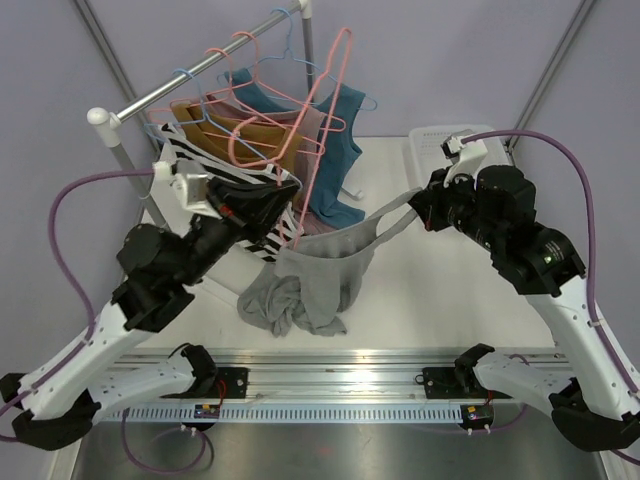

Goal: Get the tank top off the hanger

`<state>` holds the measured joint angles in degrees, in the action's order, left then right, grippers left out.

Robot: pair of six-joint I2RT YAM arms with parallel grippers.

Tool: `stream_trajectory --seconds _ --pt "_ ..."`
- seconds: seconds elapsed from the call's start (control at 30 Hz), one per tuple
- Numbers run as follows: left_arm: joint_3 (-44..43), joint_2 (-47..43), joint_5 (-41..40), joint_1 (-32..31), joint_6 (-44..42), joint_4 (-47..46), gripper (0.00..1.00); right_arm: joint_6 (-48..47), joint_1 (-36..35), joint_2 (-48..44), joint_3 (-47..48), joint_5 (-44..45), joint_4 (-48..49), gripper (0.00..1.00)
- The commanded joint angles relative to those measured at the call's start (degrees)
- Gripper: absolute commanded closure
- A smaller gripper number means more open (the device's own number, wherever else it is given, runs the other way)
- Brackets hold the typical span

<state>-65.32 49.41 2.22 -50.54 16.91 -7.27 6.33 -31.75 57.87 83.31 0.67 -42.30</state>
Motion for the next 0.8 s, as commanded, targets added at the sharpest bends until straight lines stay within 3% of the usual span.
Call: stream_trajectory --seconds 0.0,0.1,0.2,0.37,0.4,0.47,0.57,0.67,0.73,0.77 --pt "2.20 -7.89 -16.44 -1.31 -1.97 4.19 1.00 0.00 0.20 0.93 -0.42 3.67 -0.85 1.00" --pt "12.12 -15.36 -21.72 -1.31 -2.84 -6.49 1.00 2.46 0.28 1.11 -6.04 -7.06 3.27 1.00" --pt "18.12 -16.80 -22.70 -1.31 -4.86 -19.43 1.00 4.21 0.28 1.11 -12.81 -13.76 8.11 1.00" --pt "10.57 -7.59 -9.29 -1.31 -8.29 -19.88 1.00 5.18 0.28 -1.78 -17.30 -11.93 11.71 1.00" --pt "7.87 -3.40 -2.90 -1.31 -8.21 -22.76 1.00 8.75 0.37 -5.53 -18.08 -8.18 14.07 1.00" --pt "6.00 -2.22 0.39 -1.40 -8.03 -24.62 1.00 9.05 0.37 -6.35 -17.74 -5.18 14.27 1.00" --pt "2.49 2.44 1.03 -1.84 -9.69 -25.51 1.00 9.40 0.37 -7.59 -15.02 1.42 11.20 1.00" --pt "0.99 5.78 1.83 -2.19 -12.59 -27.62 1.00 9.76 0.37 -10.13 -14.67 -2.75 11.97 1.00" --pt "-0.68 7.19 -1.06 -2.28 -11.99 -25.09 1.00 10.20 0.37 -11.19 -13.79 -2.25 11.11 1.00" --pt "-3.38 7.28 -5.77 -2.63 -11.46 -19.51 1.00 9.85 0.37 -11.28 -13.44 1.93 8.93 1.00"
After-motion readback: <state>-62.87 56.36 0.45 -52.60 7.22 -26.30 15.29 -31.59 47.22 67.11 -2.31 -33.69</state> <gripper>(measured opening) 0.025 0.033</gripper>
